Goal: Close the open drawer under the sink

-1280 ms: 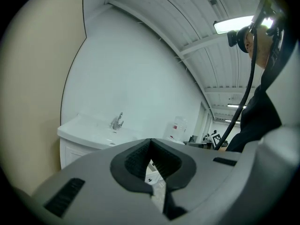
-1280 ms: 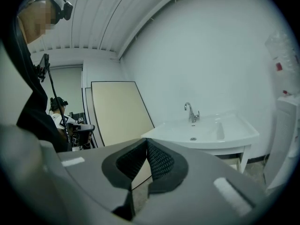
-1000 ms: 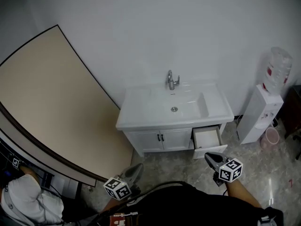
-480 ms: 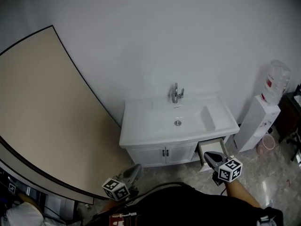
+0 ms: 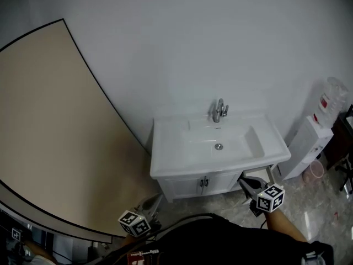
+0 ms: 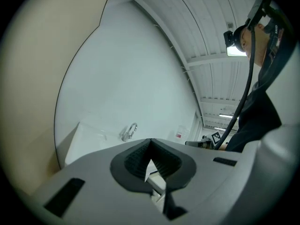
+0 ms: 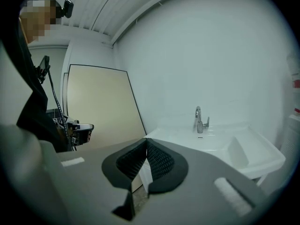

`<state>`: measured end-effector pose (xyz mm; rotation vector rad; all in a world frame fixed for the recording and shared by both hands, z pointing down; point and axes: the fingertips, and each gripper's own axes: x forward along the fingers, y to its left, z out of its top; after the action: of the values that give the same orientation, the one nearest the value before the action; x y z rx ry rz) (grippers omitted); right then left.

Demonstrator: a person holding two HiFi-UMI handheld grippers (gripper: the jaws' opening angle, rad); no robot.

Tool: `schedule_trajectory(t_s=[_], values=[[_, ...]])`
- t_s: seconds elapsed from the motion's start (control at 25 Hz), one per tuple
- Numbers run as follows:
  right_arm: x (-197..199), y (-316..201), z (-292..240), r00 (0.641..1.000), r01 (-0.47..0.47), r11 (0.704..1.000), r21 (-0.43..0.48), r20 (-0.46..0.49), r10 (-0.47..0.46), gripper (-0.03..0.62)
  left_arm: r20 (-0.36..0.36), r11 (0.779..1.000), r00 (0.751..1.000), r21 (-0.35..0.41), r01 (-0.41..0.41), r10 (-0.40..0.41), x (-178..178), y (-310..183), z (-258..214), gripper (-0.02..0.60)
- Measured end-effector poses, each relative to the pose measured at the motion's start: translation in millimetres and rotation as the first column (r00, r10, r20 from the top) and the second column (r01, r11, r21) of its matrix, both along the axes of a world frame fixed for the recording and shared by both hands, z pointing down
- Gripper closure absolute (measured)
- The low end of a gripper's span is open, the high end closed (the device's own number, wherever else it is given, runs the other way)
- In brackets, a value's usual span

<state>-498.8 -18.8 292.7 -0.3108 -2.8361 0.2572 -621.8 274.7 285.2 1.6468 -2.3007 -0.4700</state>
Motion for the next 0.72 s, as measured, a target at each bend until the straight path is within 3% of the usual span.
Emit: schedule_trajectory(t_s=[0.32, 0.72], values=[[-54, -43, 9, 0.998, 0.056, 0.998, -0.014, 0.001, -0.056, 0.592, -0.027, 0.998, 0.998, -0.016, 0.054, -0.054, -33, -34, 15, 0.583], [-128, -173, 9, 0.985, 0.169, 0.986, -0.005, 0.043, -0.169, 0.591, 0.021, 0.988, 0.988, -0.013, 0.151, -0.151, -72, -167, -1, 0.583]])
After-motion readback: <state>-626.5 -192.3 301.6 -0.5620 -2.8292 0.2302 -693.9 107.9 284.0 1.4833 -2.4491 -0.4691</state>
